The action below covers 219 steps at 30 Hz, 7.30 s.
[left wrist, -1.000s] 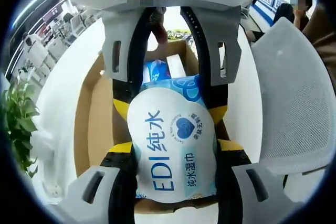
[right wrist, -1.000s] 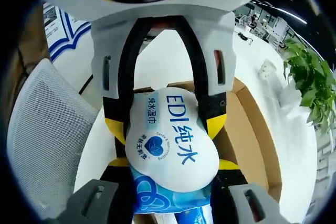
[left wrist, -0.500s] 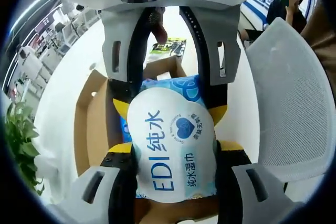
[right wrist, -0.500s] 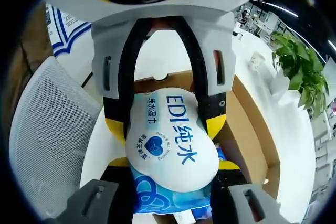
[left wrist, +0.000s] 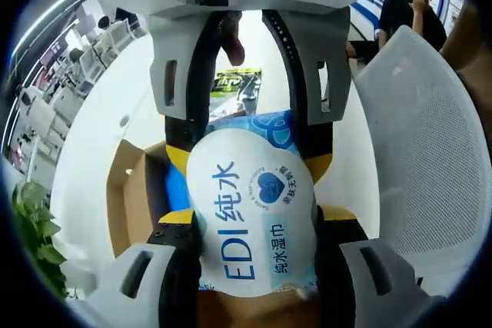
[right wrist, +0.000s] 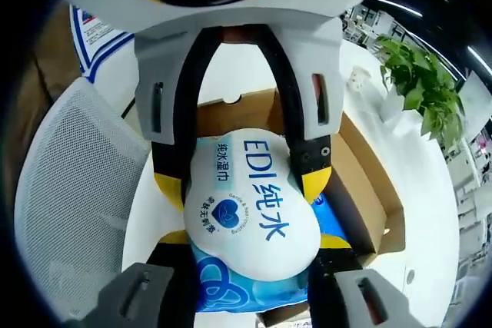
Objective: Operate the shoe box by opening the lid, removing the specified soft item, and placing it in the target area until the item is outside and the box remains undamaged.
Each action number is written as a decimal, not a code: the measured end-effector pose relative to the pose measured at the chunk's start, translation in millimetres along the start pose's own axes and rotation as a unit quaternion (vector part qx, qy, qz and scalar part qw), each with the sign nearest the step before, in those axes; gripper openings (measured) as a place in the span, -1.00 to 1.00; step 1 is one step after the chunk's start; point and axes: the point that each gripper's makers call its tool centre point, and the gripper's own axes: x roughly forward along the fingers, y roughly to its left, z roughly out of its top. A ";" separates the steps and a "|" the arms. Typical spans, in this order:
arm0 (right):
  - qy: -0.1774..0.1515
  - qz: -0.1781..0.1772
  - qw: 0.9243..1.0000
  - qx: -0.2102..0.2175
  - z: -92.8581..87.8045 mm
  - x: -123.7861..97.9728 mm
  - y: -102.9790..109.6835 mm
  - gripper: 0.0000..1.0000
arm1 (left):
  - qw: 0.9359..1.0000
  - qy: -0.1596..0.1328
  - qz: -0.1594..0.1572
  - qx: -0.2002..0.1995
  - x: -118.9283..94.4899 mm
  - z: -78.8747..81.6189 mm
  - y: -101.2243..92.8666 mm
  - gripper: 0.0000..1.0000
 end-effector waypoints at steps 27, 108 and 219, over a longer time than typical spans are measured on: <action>0.005 -0.035 0.998 0.054 -67.9 -45.1 11.7 0.07 | 0.998 -0.001 -0.033 0.061 39.4 70.6 -17.6 0.17; 0.017 -0.073 0.993 0.094 -196.9 -89.1 -45.4 0.06 | 0.992 -0.011 -0.050 0.117 135.4 171.5 30.0 0.17; 0.030 -0.075 0.988 0.134 -240.7 -60.0 -45.7 0.11 | 0.990 0.001 -0.060 0.126 171.9 147.7 41.5 0.08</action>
